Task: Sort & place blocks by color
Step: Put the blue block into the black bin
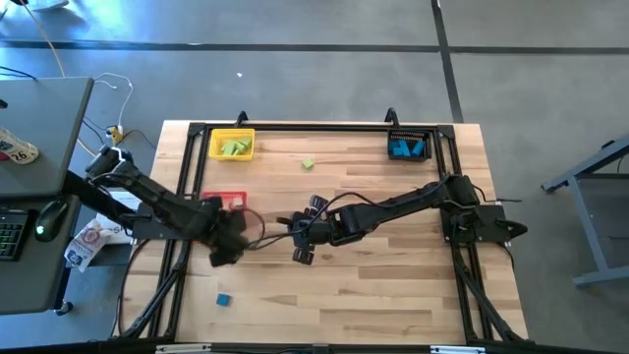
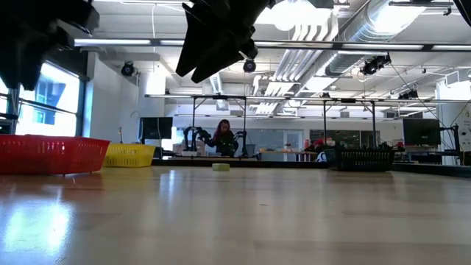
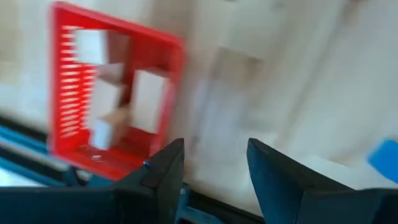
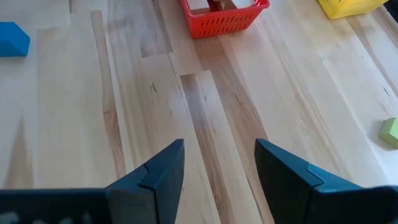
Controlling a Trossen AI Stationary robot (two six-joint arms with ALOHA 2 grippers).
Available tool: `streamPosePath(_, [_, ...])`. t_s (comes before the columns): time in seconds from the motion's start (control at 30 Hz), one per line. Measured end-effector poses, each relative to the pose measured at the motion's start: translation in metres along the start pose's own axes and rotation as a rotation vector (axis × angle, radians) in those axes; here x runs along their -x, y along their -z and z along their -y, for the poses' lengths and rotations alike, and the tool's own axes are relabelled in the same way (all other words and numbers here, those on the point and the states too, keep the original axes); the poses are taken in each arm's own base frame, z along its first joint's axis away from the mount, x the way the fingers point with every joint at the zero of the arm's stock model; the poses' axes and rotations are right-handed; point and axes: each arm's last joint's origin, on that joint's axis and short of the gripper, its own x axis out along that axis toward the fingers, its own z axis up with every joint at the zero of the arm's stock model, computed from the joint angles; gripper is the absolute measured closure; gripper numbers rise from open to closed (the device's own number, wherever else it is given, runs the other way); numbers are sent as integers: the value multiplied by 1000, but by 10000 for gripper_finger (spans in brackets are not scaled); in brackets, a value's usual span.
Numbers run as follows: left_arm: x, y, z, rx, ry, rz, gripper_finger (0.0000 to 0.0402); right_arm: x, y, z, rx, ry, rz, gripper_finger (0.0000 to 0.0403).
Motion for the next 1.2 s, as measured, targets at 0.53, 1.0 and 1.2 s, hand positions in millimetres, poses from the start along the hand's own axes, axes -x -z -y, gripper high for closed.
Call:
streamPosePath(0.53, [18,41,69,-77,376,120,243,0,0,0,1,1,-2,221])
streamPosePath(1.0, [17,67,87,-152,372,158,179,0,0,0,1,1,-1,221])
streamPosePath(1.2, [4,68,101,-210,313,153,169,0,0,0,-15,1,-1,221])
